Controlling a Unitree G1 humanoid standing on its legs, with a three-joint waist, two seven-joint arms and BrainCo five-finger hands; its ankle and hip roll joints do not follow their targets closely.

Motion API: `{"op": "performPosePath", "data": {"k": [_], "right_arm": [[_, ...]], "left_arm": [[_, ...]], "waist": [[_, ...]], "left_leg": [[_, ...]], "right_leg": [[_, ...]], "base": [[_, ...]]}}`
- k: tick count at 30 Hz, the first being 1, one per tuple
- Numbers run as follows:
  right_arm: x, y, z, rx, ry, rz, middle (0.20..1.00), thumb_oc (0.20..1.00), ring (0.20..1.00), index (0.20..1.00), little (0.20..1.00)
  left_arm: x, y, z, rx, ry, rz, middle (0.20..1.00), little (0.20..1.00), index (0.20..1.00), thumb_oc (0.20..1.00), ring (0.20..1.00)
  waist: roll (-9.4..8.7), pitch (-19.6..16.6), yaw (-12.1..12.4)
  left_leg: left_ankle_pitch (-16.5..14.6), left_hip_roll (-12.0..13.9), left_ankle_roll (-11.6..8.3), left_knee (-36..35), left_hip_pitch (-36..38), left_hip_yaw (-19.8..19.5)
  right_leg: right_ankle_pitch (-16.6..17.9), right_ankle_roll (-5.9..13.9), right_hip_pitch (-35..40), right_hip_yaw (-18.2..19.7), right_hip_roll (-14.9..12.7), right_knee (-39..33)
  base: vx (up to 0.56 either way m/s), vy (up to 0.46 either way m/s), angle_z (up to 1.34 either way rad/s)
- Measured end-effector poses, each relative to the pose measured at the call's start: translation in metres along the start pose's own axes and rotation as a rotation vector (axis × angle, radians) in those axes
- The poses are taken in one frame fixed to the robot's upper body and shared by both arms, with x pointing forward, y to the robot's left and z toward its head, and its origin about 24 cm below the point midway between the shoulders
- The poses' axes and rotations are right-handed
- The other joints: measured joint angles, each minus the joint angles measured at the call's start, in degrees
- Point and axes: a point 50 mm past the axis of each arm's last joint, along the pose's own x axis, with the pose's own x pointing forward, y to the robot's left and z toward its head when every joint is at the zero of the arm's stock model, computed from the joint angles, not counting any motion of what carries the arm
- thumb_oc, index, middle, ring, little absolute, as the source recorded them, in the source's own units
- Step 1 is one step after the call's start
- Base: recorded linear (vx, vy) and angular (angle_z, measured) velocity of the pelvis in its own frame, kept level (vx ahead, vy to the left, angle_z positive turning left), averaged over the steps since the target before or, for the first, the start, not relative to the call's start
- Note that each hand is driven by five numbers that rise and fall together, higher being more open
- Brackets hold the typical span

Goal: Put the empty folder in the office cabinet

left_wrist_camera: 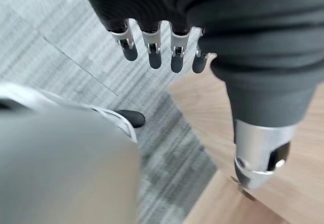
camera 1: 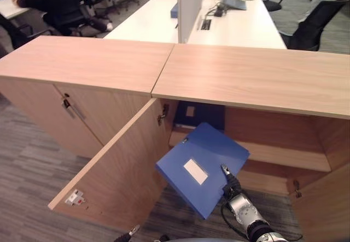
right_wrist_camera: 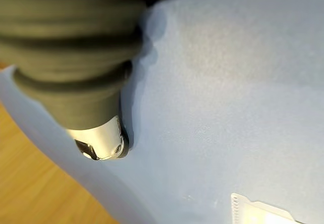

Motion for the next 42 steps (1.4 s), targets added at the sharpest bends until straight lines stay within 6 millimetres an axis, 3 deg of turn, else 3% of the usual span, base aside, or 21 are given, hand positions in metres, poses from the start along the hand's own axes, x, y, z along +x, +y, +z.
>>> {"op": "performPosePath", "data": {"k": [1,2,5,8,9,10,11,14,17,20,24,25,28,31,33,34,37,39,40,41,42], "right_arm": [[0.0,-0.001,-0.001,0.0,0.004,-0.001,0.2,0.2,0.2,0.2,0.2],[0.0,0.0,-0.001,0.0,0.004,-0.001,0.2,0.2,0.2,0.2,0.2],[-0.002,-0.008,0.002,-0.007,-0.001,-0.017,0.2,0.2,0.2,0.2,0.2],[-0.004,-0.018,0.015,-0.033,-0.023,-0.037,0.2,0.2,0.2,0.2,0.2],[-0.004,-0.018,0.013,-0.03,-0.019,-0.037,0.2,0.2,0.2,0.2,0.2],[-0.005,-0.022,0.011,-0.026,-0.014,-0.048,0.2,0.2,0.2,0.2,0.2],[-0.006,-0.026,0.011,-0.023,-0.012,-0.062,0.2,0.2,0.2,0.2,0.2],[-0.008,-0.032,0.02,-0.029,-0.04,-0.078,0.2,0.2,0.2,0.2,0.2],[-0.01,-0.042,0.031,-0.047,-0.067,-0.104,0.2,0.2,0.2,0.2,0.2],[-0.01,-0.039,0.033,-0.062,-0.071,-0.087,0.2,0.2,0.2,0.2,0.2],[-0.01,-0.034,0.038,-0.074,-0.083,-0.064,0.2,0.2,0.2,0.2,0.2],[-0.01,-0.033,0.038,-0.078,-0.085,-0.062,0.2,0.2,0.2,0.2,0.2],[-0.01,-0.033,0.04,-0.084,-0.087,-0.059,0.2,0.2,0.2,0.2,0.2],[-0.009,-0.032,0.038,-0.106,-0.075,-0.054,0.2,0.2,0.2,0.2,0.2],[-0.009,-0.032,0.037,-0.108,-0.073,-0.053,0.2,0.2,0.2,0.2,0.2],[-0.009,-0.031,0.038,-0.107,-0.078,-0.053,0.2,0.2,0.2,0.2,0.2],[-0.009,-0.03,0.037,-0.098,-0.076,-0.05,0.2,0.2,0.2,0.2,0.2],[-0.008,-0.028,0.034,-0.099,-0.068,-0.045,0.2,0.2,0.2,0.2,0.2],[-0.008,-0.029,0.034,-0.102,-0.067,-0.046,0.2,0.2,0.2,0.2,0.2],[-0.009,-0.029,0.034,-0.104,-0.068,-0.049,0.2,0.2,0.2,0.2,0.2],[-0.009,-0.029,0.03,-0.097,-0.059,-0.05,0.2,0.2,0.2,0.2,0.2]], "left_arm": [[0.0,0.005,-0.009,0.005,0.023,0.014,1.0,1.0,1.0,1.0,1.0],[-0.001,0.009,-0.012,0.004,0.032,0.02,1.0,1.0,1.0,1.0,1.0],[-0.002,0.015,-0.025,-0.01,0.068,0.037,1.0,1.0,1.0,1.0,1.0],[-0.001,0.006,-0.024,-0.003,0.068,0.016,1.0,1.0,1.0,1.0,1.0],[-0.001,0.007,-0.023,-0.001,0.071,0.023,1.0,1.0,1.0,1.0,1.0],[-0.001,0.01,-0.019,0.002,0.069,0.034,1.0,1.0,1.0,1.0,1.0],[0.0,0.008,-0.015,0.011,0.055,0.03,1.0,1.0,1.0,1.0,1.0],[0.0,0.001,-0.012,0.011,0.033,0.005,1.0,1.0,1.0,1.0,1.0],[0.0,-0.004,-0.015,-0.007,0.035,-0.013,1.0,1.0,1.0,1.0,1.0],[0.0,-0.009,-0.016,-0.017,0.041,-0.025,1.0,1.0,1.0,1.0,1.0],[-0.001,-0.012,-0.005,-0.049,-0.001,-0.046,1.0,1.0,1.0,1.0,1.0],[-0.001,-0.014,-0.005,-0.056,-0.007,-0.054,1.0,1.0,1.0,1.0,1.0],[-0.002,-0.025,0.001,-0.084,-0.033,-0.094,1.0,1.0,1.0,1.0,1.0],[-0.002,-0.029,0.005,-0.093,-0.058,-0.106,1.0,1.0,1.0,1.0,1.0],[-0.003,-0.029,0.01,-0.103,-0.075,-0.112,1.0,1.0,1.0,1.0,1.0],[-0.003,-0.03,0.014,-0.109,-0.084,-0.118,1.0,1.0,1.0,1.0,1.0],[-0.003,-0.036,0.023,-0.132,-0.099,-0.134,1.0,1.0,1.0,1.0,1.0],[-0.003,-0.037,0.022,-0.145,-0.095,-0.136,1.0,1.0,1.0,1.0,1.0],[-0.003,-0.039,0.018,-0.163,-0.084,-0.141,1.0,1.0,1.0,1.0,1.0],[-0.003,-0.04,0.014,-0.169,-0.07,-0.142,1.0,1.0,1.0,1.0,1.0],[-0.003,-0.038,0.016,-0.162,-0.073,-0.134,1.0,1.0,1.0,1.0,1.0]], "waist": [[0.09,-0.1,0.2],[-0.01,-0.1,0.1],[0.31,0.1,-1.2],[2.15,1.5,-3.2],[1.67,1.8,-3.8],[0.62,2.2,-4.8],[0.34,2.0,-5.4],[2.53,2.6,-5.6],[3.99,2.0,-5.4],[4.38,1.6,-5.5],[4.46,1.6,-5.3],[4.52,1.6,-5.1],[4.23,1.6,-3.9],[3.29,2.5,-3.3],[2.48,3.0,-2.5],[1.93,3.5,-1.6],[2.03,4.8,-0.4],[2.6,5.1,-0.3],[4.32,5.4,-0.4],[5.77,4.9,-0.5],[4.3,4.8,-0.8]], "left_leg": [[-0.3,0.2,-0.17,0.0,0.2,1.5],[-0.3,0.3,-0.24,0.1,0.4,2.3],[-0.1,1.3,-0.97,0.5,1.3,3.5],[-0.3,4.1,-1.18,0.0,1.7,3.6],[-0.2,4.2,-1.28,0.0,1.6,3.2],[0.1,4.3,-1.8,0.0,1.6,2.7],[0.3,5.2,-2.52,0.0,1.6,2.2],[1.9,8.2,-4.4,1.2,1.4,-0.3],[2.5,10.5,-4.22,2.1,1.0,-1.2],[2.7,12.9,-4.48,3.5,-0.6,-1.5],[5.6,14.7,-3.94,3.2,-1.1,-3.1],[6.5,15.0,-4.89,3.3,-1.0,-4.1],[8.6,15.4,-7.13,6.3,-2.4,-9.4],[9.6,15.4,-9.1,13.0,-5.8,-11.8],[7.6,14.7,-11.12,16.1,-8.6,-13.3],[6.5,12.7,-11.46,13.5,-9.5,-14.0],[7.3,9.9,-10.46,7.4,-12.3,-12.3],[7.9,9.6,-10.08,5.4,-13.0,-11.3],[8.2,9.5,-9.33,4.1,-11.8,-11.3],[8.8,9.0,-5.85,2.9,-10.6,-11.7],[7.6,7.2,-4.74,2.2,-9.4,-11.0]], "right_leg": [[0.7,1.11,0.0,-4.2,-1.3,0.1],[1.8,2.45,-0.1,-5.7,-1.8,-0.2],[4.7,2.62,0.2,-5.7,-0.6,-0.9],[1.0,5.14,-4.8,-4.5,-0.9,6.4],[1.2,5.2,-6.0,-3.1,-0.9,5.2],[3.9,4.41,-7.2,-1.6,-1.3,3.7],[4.6,3.93,-7.2,-1.0,-0.5,3.7],[4.6,2.09,-4.3,-2.5,4.0,0.0],[4.2,-0.7,-3.8,-2.7,7.0,-0.9],[3.2,-1.4,-4.2,-2.7,9.1,-2.2],[2.3,-3.07,-3.6,-3.7,11.4,-3.6],[2.3,-3.12,-2.7,-3.9,11.9,-4.8],[2.3,-3.89,-1.5,-3.9,12.5,-6.5],[2.7,-6.5,-0.5,-4.2,11.5,-6.3],[1.9,-8.21,-0.2,-3.9,10.2,-6.4],[1.7,-8.45,0.0,-3.8,9.5,-6.4],[1.2,-7.45,1.5,-4.2,9.7,-6.7],[0.5,-6.14,2.6,-4.2,10.3,-6.7],[0.2,-4.54,4.2,-3.7,11.3,-6.7],[0.0,-3.35,5.2,-2.7,11.5,-6.7],[-0.6,-2.72,5.7,-1.5,10.0,-6.7]], "base": [[0.09,-0.082,-0.76],[0.07,-0.063,-0.66],[0.1,-0.119,-0.32],[0.16,-0.26,-0.24],[0.26,-0.431,-0.09],[0.27,-0.478,0.15],[0.26,-0.476,0.14],[0.16,-0.356,0.07],[0.14,-0.409,-0.02],[0.11,-0.31,-0.09],[0.11,-0.198,0.06],[0.07,-0.129,0.1],[0.08,-0.077,0.02],[0.1,-0.01,0.1],[0.08,0.029,0.1],[0.09,0.06,0.03],[0.09,0.078,-0.02],[0.18,0.165,-0.21],[0.3,0.248,-0.41],[0.3,0.246,-0.4],[0.24,0.197,-0.23]]}}
